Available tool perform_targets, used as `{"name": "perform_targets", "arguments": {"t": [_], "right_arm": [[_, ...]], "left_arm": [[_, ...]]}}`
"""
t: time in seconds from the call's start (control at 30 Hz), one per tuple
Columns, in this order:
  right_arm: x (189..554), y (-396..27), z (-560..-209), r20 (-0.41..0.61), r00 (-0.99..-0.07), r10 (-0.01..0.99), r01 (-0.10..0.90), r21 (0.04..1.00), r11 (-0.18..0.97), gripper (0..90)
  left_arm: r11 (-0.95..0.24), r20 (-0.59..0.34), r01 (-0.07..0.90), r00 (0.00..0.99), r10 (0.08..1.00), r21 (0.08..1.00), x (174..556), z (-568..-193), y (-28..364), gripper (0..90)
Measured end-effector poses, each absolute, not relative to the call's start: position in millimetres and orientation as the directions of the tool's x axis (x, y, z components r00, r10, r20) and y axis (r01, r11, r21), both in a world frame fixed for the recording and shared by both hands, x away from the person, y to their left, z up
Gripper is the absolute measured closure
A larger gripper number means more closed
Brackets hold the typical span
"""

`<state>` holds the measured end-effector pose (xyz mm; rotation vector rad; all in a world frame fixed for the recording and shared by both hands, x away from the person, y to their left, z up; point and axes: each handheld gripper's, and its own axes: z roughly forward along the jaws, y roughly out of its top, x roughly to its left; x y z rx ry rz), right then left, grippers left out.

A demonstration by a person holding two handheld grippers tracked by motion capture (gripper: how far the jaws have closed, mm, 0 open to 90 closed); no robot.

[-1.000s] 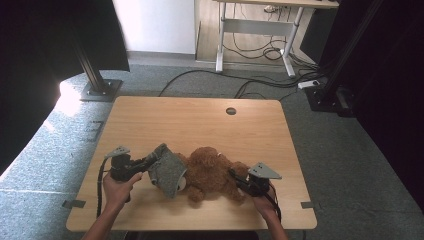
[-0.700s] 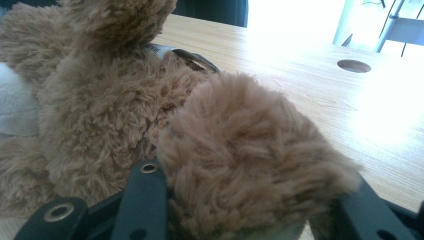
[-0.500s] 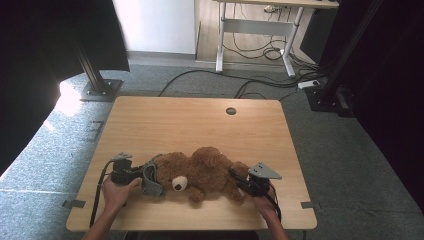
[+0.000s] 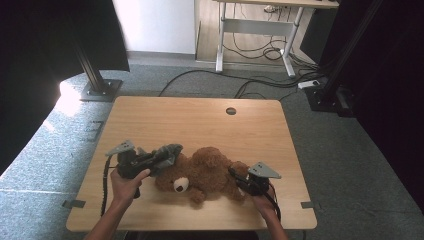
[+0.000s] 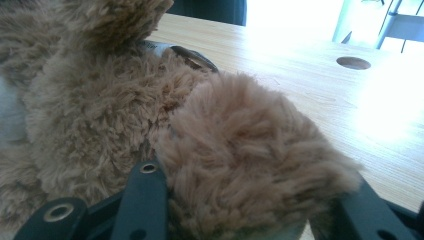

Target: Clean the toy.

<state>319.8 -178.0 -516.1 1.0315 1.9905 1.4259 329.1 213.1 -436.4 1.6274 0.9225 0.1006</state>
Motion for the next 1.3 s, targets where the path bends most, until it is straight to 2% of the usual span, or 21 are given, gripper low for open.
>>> {"name": "perform_targets", "arguments": {"t": [0.13,0.3,0.57,0.83,1.0,1.1,1.23,1.27,1.3], "right_arm": [[319,-177,-516,0.042,-0.604,0.796,0.296,0.939,0.175,57.8],[320,-177,-516,0.048,-0.605,0.795,0.302,0.937,0.173,57.7],[317,-177,-515,0.051,-0.616,0.786,0.305,0.936,0.178,57.6],[310,-179,-517,0.039,-0.637,0.77,0.288,0.939,0.19,57.9],[310,-179,-517,0.038,-0.636,0.77,0.286,0.94,0.189,57.9],[309,-179,-516,0.039,-0.638,0.769,0.284,0.94,0.188,57.4],[308,-181,-514,0.048,-0.648,0.76,0.288,0.939,0.187,51.8],[307,-184,-509,0.073,-0.646,0.76,0.295,0.942,0.16,44.1],[307,-186,-506,0.091,-0.644,0.76,0.302,0.943,0.143,40.9]], "left_arm": [[-0.047,-0.4,0.529,0.695,0.597,0.848,336,-442,189,76.6],[-0.159,-0.329,0.529,0.707,0.626,0.834,332,-454,175,76.6],[-0.127,-0.348,0.538,0.689,0.636,0.833,322,-461,197,76.8],[0.009,-0.391,0.521,0.629,0.672,0.854,333,-443,226,76.2],[-0.026,-0.385,0.544,0.626,0.678,0.839,345,-442,215,76.0],[-0.096,-0.37,0.567,0.647,0.667,0.818,347,-451,200,75.9],[-0.124,-0.347,0.558,0.658,0.668,0.821,341,-457,195,76.3],[-0.143,-0.33,0.549,0.668,0.668,0.823,335,-460,193,76.5],[-0.154,-0.322,0.546,0.674,0.665,0.824,332,-462,192,76.7]]}}
